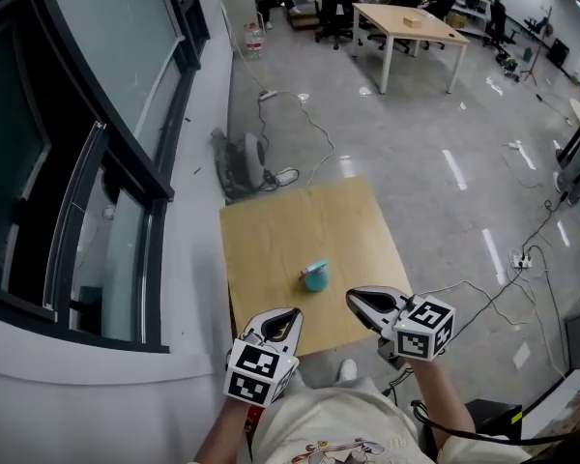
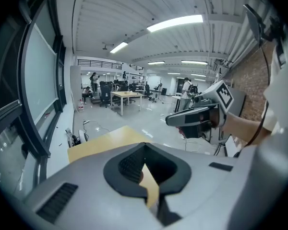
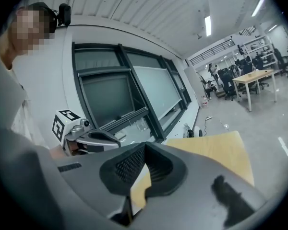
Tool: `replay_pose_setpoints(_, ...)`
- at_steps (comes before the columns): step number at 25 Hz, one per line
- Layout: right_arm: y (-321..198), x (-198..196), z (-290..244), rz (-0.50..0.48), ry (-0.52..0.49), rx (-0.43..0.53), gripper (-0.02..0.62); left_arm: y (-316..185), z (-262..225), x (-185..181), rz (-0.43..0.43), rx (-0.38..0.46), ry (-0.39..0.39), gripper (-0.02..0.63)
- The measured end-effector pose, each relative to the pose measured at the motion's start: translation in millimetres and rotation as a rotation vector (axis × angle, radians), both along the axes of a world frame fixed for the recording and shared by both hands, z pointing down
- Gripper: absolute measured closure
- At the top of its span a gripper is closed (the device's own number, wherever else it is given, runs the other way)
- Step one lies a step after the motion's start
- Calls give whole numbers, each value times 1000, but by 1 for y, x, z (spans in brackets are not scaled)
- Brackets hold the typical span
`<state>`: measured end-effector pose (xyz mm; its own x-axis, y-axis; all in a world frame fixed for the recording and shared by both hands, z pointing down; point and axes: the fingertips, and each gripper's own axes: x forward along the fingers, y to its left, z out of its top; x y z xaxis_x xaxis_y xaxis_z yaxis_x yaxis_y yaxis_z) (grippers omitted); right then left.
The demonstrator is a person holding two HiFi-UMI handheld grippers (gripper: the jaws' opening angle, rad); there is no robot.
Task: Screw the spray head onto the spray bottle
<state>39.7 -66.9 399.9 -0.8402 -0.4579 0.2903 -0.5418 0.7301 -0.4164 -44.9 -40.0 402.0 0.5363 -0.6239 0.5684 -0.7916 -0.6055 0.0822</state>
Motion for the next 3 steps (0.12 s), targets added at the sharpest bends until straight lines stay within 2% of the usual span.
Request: replay_pose_setpoints(3, -2, -4, 1, -7, -1, -7, 589, -5, -1, -6, -6, 11, -13, 598)
